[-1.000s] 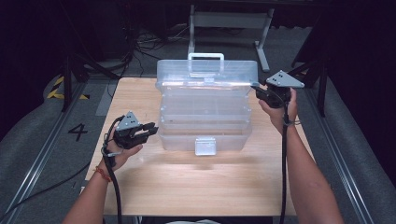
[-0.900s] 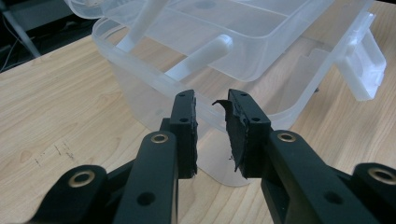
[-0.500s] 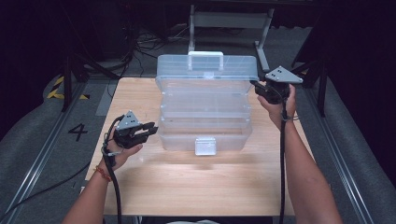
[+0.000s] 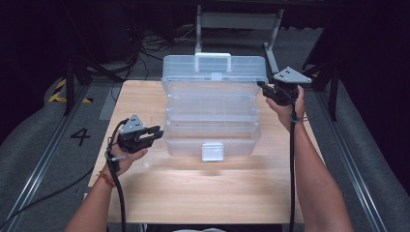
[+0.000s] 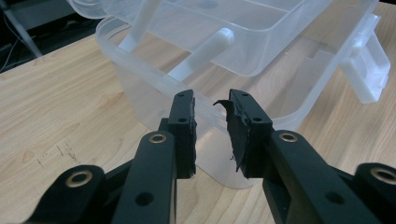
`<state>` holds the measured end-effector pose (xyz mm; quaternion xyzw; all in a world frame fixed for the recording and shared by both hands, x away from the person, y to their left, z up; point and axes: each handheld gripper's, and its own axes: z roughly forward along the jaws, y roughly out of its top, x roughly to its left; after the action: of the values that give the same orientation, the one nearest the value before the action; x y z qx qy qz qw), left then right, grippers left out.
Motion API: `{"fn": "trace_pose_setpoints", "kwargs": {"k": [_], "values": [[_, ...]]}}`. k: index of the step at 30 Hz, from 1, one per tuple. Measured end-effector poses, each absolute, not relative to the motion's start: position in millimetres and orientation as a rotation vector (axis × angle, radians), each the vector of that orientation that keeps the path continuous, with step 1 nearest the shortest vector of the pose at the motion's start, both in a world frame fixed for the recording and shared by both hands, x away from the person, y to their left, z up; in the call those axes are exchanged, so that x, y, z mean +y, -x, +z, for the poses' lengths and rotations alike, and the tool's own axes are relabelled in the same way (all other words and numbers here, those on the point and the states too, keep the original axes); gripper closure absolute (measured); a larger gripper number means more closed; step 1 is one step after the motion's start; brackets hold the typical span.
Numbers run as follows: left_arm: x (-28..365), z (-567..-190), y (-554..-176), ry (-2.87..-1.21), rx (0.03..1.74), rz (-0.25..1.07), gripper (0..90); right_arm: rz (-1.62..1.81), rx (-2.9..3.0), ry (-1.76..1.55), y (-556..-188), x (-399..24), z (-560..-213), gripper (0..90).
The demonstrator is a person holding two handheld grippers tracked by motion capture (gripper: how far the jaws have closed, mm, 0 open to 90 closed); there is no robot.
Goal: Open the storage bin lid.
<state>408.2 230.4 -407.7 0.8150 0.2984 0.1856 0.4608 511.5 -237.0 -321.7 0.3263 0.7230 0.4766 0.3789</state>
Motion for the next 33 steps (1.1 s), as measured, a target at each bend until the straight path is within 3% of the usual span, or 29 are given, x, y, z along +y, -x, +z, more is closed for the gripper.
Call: {"fn": "trace_pose_setpoints", "kwargs": {"k": [33], "values": [[230, -409, -410, -1.994, 0.746, 0.458, 73.2, 1.19, 1.882, -0.898, -529, -233, -339, 65.9]]}}
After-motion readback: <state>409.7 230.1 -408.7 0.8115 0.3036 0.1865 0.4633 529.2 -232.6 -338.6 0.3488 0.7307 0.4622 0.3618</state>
